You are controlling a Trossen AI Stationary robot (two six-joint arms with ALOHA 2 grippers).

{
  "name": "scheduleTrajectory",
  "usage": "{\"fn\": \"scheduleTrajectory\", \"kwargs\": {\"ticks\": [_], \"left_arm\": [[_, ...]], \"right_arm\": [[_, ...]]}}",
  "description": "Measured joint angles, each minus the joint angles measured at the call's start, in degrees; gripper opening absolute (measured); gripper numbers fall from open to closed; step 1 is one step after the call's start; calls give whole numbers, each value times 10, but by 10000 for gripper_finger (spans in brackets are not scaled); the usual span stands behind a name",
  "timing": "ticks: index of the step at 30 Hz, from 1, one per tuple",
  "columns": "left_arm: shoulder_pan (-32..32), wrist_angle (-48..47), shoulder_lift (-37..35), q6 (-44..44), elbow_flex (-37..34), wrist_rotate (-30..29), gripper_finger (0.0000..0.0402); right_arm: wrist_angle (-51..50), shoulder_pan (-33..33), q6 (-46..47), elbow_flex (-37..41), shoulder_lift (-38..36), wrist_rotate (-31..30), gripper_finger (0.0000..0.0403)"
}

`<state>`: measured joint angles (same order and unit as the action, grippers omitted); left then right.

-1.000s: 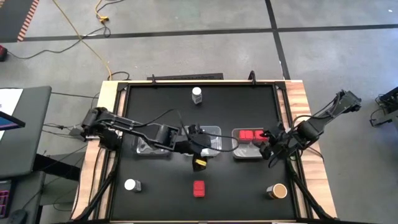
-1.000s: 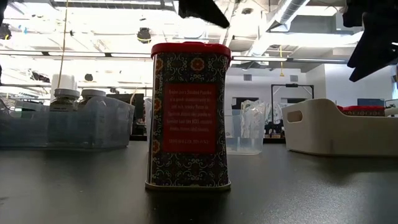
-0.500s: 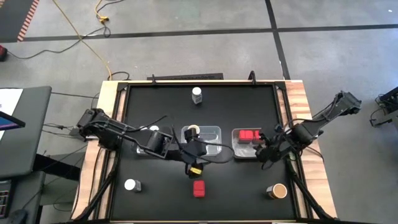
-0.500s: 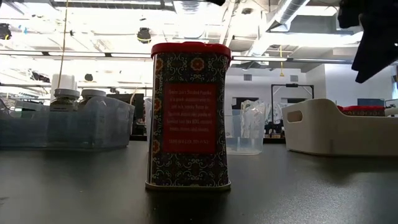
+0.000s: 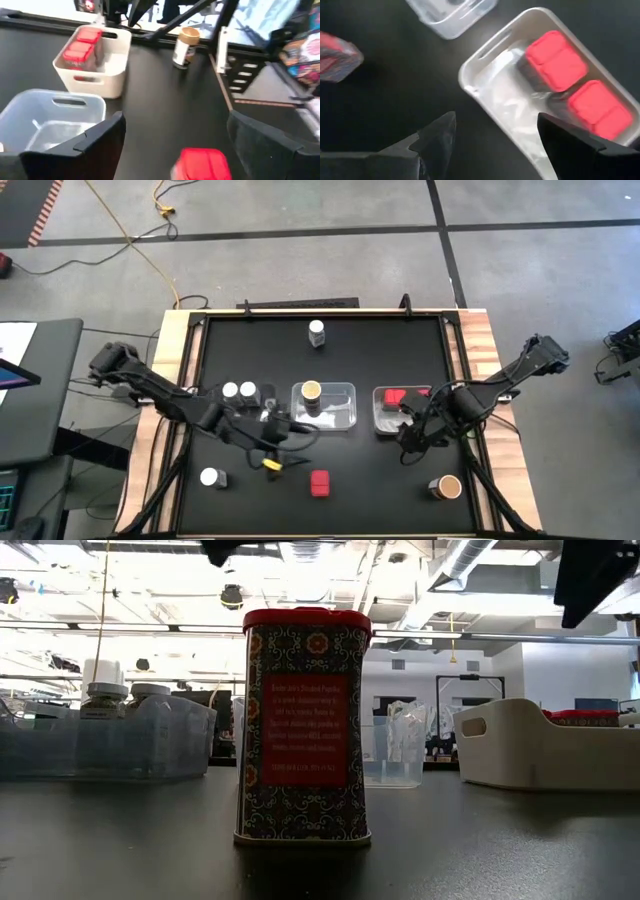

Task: Sort spices by type
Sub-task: Put the gold seasoning bottle into the transparent bin

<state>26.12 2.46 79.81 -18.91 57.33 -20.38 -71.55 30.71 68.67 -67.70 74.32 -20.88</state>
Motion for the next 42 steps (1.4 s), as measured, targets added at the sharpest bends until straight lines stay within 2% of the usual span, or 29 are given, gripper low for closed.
{"fn": "scheduleTrajectory", "kwargs": {"ticks": [3, 8, 13, 20, 26, 30, 34, 42], "left_arm": [[21, -3, -43, -20, -30, 7, 334], [60, -28, -96, -3, -50, 7, 334], [74, -62, -128, -7, -61, 6, 334], [75, -93, -135, -6, -61, 6, 334], [75, -111, -135, -14, -61, 2, 334], [75, -111, -135, -14, -61, 1, 334], [74, -112, -135, -8, -61, 1, 334], [74, -112, -135, -4, -61, -13, 334]], "right_arm": [[12, 0, -1, -5, 1, 12, 305], [18, -13, 14, -5, 0, 12, 306], [10, -20, 33, -5, 0, 12, 328], [2, -28, 26, -5, 0, 13, 385], [0, -18, 52, -5, 0, 16, 399], [-1, -16, 70, -5, -1, 83, 398], [-4, 13, 101, -5, -1, 145, 394], [-55, 125, 252, -5, 0, 151, 385]]}}
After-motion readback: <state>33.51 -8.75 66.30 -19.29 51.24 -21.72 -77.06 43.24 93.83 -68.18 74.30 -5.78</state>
